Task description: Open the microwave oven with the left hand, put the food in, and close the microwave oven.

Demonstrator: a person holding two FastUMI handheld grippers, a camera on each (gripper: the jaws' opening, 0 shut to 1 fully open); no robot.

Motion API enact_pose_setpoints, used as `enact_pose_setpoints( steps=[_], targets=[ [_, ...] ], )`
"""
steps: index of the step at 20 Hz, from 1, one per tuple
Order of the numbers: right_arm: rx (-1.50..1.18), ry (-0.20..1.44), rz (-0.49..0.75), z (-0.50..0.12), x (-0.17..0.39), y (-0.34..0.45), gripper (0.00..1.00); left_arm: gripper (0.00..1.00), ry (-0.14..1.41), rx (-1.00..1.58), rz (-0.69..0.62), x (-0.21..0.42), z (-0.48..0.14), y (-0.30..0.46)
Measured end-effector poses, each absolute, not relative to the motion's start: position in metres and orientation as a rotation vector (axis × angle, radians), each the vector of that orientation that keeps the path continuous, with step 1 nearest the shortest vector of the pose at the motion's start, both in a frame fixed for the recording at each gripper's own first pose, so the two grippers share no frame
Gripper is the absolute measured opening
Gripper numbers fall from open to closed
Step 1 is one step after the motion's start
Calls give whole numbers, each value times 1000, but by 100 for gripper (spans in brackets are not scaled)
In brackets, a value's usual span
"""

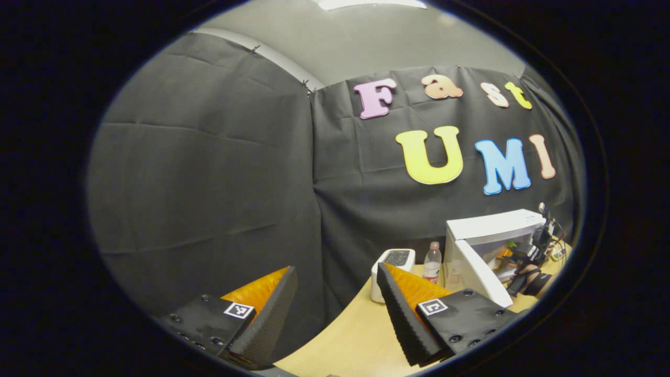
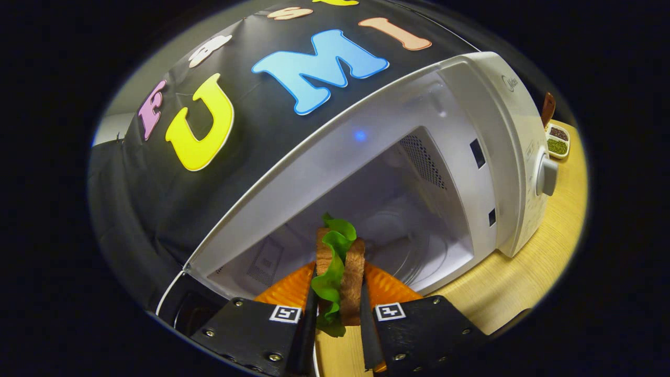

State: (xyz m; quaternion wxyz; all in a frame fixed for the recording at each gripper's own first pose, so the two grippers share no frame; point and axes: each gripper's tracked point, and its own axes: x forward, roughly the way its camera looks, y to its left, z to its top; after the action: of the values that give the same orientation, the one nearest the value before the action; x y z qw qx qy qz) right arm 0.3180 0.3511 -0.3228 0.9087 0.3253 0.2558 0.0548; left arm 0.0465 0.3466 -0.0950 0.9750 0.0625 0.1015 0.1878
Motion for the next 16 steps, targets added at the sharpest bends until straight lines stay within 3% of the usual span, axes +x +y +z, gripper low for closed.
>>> enact_pose_setpoints(
  steps=[1,2,4,5,7,8,9,11,12,13,14,16],
  targets=[
    [661,523,108,-325,320,350,34,99,201,137,386,46,-93,350],
    [650,523,100,-328,323,349,40,96,197,145,394,44,-91,353],
    [612,535,93,-338,328,348,40,99,204,144,402,43,-95,356],
    [589,548,84,-343,329,347,40,97,208,140,402,43,-96,357],
    [539,555,48,-350,335,339,47,97,208,143,401,44,-97,356],
    [511,556,29,-353,339,335,58,98,208,148,402,43,-98,356],
    [479,562,14,-353,339,329,61,98,207,151,401,43,-100,356],
    [389,579,-26,-359,339,316,78,99,202,156,402,44,-101,355],
    [355,575,-39,-360,339,310,92,99,202,156,398,45,-100,352],
    [337,576,-39,-360,338,307,88,100,202,157,393,46,-101,351],
    [313,571,-42,-358,336,303,96,100,201,159,387,47,-104,348],
    [263,537,-39,-345,333,294,96,97,207,158,377,52,-109,345]
  ],
)
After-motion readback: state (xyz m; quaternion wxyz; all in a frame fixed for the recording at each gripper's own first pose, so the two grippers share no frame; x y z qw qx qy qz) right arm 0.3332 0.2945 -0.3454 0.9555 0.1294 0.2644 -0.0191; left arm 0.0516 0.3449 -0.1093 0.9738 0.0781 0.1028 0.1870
